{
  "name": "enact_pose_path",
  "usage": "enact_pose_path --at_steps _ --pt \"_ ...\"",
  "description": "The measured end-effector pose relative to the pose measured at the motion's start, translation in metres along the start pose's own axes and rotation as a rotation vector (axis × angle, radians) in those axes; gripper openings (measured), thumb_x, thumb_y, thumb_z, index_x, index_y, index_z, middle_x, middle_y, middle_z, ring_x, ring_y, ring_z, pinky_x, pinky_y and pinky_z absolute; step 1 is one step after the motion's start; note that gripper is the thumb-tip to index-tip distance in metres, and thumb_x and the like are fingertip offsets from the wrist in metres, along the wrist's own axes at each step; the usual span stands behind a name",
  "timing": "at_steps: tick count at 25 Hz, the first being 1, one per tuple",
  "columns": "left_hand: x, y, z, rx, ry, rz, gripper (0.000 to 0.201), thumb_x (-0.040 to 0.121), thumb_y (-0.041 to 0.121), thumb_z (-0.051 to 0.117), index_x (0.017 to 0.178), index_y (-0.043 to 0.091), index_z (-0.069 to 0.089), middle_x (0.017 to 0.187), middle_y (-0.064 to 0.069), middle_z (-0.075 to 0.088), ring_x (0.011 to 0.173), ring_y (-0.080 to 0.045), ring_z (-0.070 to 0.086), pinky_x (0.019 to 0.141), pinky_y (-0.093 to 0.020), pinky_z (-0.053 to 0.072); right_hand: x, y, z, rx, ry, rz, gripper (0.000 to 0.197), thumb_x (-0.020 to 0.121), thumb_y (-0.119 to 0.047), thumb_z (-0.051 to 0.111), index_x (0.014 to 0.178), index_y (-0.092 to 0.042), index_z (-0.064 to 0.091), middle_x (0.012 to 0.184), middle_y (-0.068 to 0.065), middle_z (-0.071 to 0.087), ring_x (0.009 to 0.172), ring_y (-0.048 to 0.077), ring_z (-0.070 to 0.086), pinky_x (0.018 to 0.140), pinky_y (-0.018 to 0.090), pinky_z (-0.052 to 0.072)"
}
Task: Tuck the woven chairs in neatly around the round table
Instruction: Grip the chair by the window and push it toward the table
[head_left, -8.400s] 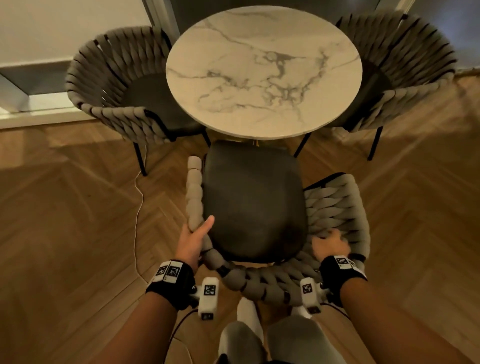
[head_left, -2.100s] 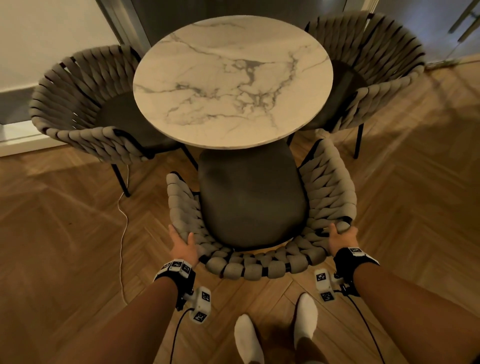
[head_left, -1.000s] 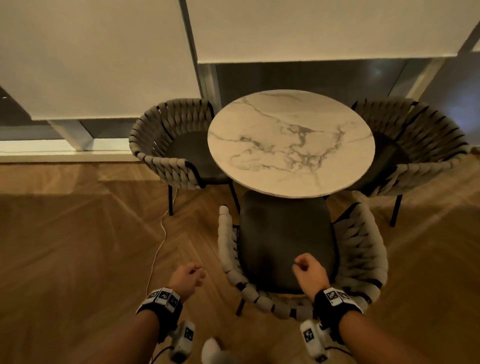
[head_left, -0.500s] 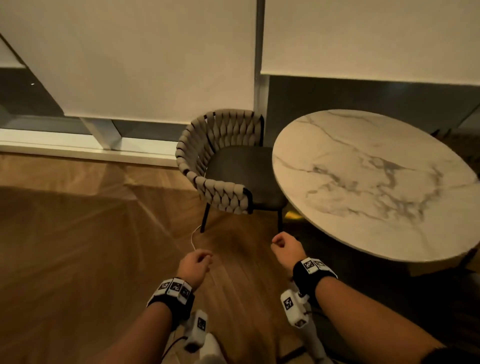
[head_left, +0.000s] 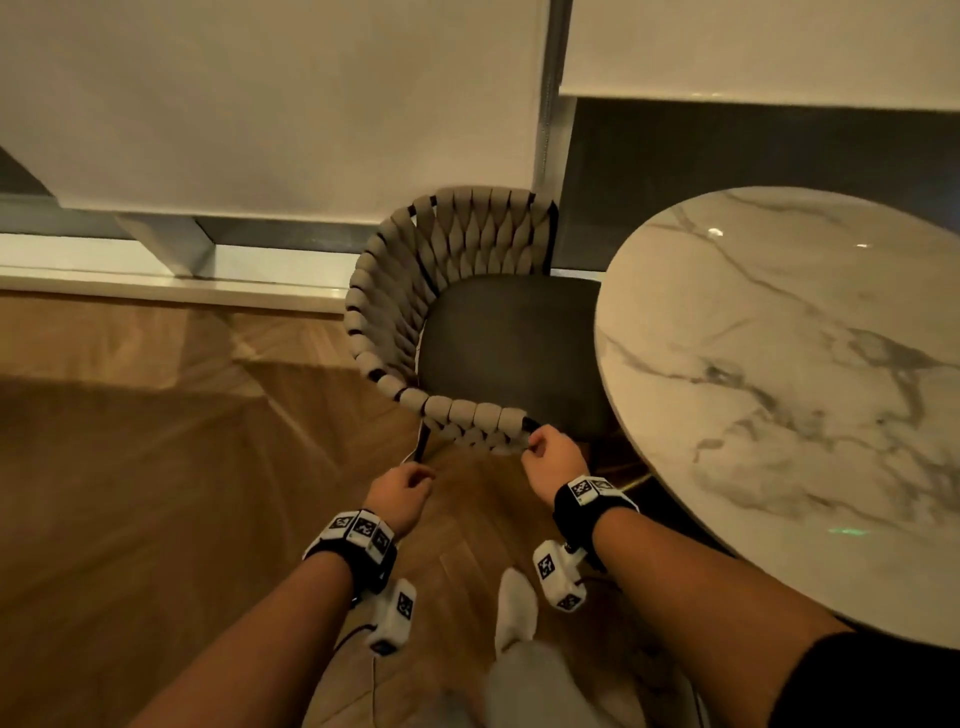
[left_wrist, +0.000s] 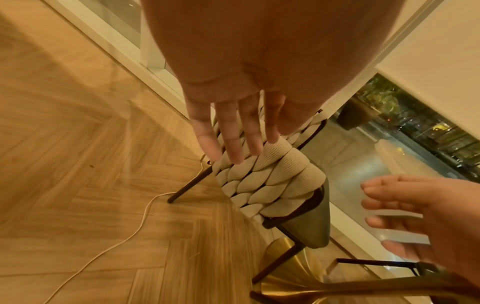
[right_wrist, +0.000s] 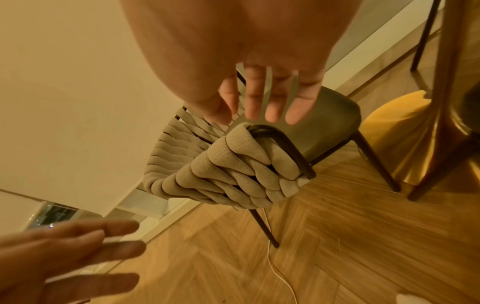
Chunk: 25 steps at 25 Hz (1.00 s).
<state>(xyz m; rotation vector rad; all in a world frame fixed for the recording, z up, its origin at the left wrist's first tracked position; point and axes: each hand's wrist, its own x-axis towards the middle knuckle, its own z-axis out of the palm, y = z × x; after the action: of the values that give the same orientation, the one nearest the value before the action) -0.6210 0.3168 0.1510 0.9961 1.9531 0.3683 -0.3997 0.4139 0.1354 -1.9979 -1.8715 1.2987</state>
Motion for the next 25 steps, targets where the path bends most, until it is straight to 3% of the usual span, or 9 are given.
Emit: enact_pose_path --at_steps 3,6,9,11,14,17,21,25 --pt "0.044 0.026 -0.002 0.115 0.018 0.027 0.027 0.097 0.026 0.054 0.122 0.02 0.064 0.123 -0.006 0.068 0.109 -0.023 0.064 0.095 -0.036 0.051 0.038 -0.009 0.003 -0.057 0.065 -0.035 0.035 0.089 -0.033 0.059 0.123 -0.025 0.053 0.124 0.013 0.052 0.114 0.037 0.054 0.096 0.045 0.049" --pt "0.076 0.043 -0.001 0.257 0.031 0.088 0.043 0.097 0.033 0.053 0.139 0.023 0.049 0.142 -0.01 0.054 0.123 -0.029 0.056 0.103 -0.043 0.048 0.058 -0.016 0.009 -0.134 -0.115 -0.004 0.064 0.093 -0.043 0.056 0.151 -0.033 0.029 0.154 0.013 0.028 0.138 0.038 0.033 0.109 0.049 0.04" --pt "0.097 0.051 -0.004 0.523 0.036 0.036 0.06 0.097 0.048 0.047 0.151 0.039 0.023 0.163 -0.009 0.017 0.143 -0.038 0.031 0.109 -0.055 0.04 0.074 -0.022 0.02 -0.239 -0.237 -0.009 0.067 0.097 -0.05 0.046 0.155 -0.036 0.016 0.164 0.008 0.011 0.149 0.037 0.014 0.115 0.054 0.03" --pt "0.112 0.052 -0.006 0.697 0.033 0.034 0.061 0.097 0.055 0.041 0.152 0.044 0.017 0.167 -0.005 0.006 0.151 -0.035 0.01 0.114 -0.06 0.03 0.085 -0.024 0.028 -0.266 -0.279 0.025 0.064 0.1 -0.05 0.039 0.156 -0.035 0.012 0.165 0.007 0.008 0.15 0.039 0.006 0.117 0.056 0.025" --pt "0.134 0.048 -0.003 0.862 -0.004 0.063 0.061 0.097 0.059 0.034 0.153 0.043 0.016 0.167 -0.005 0.008 0.153 -0.033 0.003 0.119 -0.061 0.018 0.101 -0.021 0.039 -0.29 -0.314 0.081 0.059 0.102 -0.046 0.037 0.155 -0.036 0.014 0.162 0.013 0.011 0.147 0.047 0.007 0.116 0.06 0.024" --pt "0.153 0.042 -0.005 0.92 -0.011 0.083 0.058 0.098 0.059 0.031 0.153 0.045 0.018 0.166 -0.004 0.014 0.153 -0.032 0.003 0.119 -0.061 0.012 0.112 -0.018 0.041 -0.293 -0.337 0.076 0.049 0.103 -0.037 0.041 0.15 -0.035 0.025 0.155 0.021 0.023 0.141 0.051 0.018 0.111 0.061 0.03" --pt "0.165 0.038 -0.004 0.952 -0.016 0.116 0.054 0.1 0.055 0.032 0.151 0.044 0.021 0.164 -0.005 0.021 0.153 -0.033 -0.001 0.119 -0.064 0.005 0.116 -0.014 0.045 -0.311 -0.321 0.073 0.051 0.103 -0.021 0.041 0.149 -0.038 0.025 0.153 0.022 0.025 0.141 0.053 0.017 0.108 0.061 0.034" --pt "0.18 0.045 -0.009 0.93 0.006 0.148 0.051 0.1 0.053 0.034 0.15 0.042 0.026 0.161 -0.005 0.026 0.153 -0.034 0.0 0.118 -0.066 0.006 0.133 -0.023 0.037 -0.294 -0.324 0.065 0.046 0.102 -0.026 0.044 0.144 -0.04 0.03 0.146 0.021 0.034 0.139 0.049 0.023 0.106 0.057 0.036"
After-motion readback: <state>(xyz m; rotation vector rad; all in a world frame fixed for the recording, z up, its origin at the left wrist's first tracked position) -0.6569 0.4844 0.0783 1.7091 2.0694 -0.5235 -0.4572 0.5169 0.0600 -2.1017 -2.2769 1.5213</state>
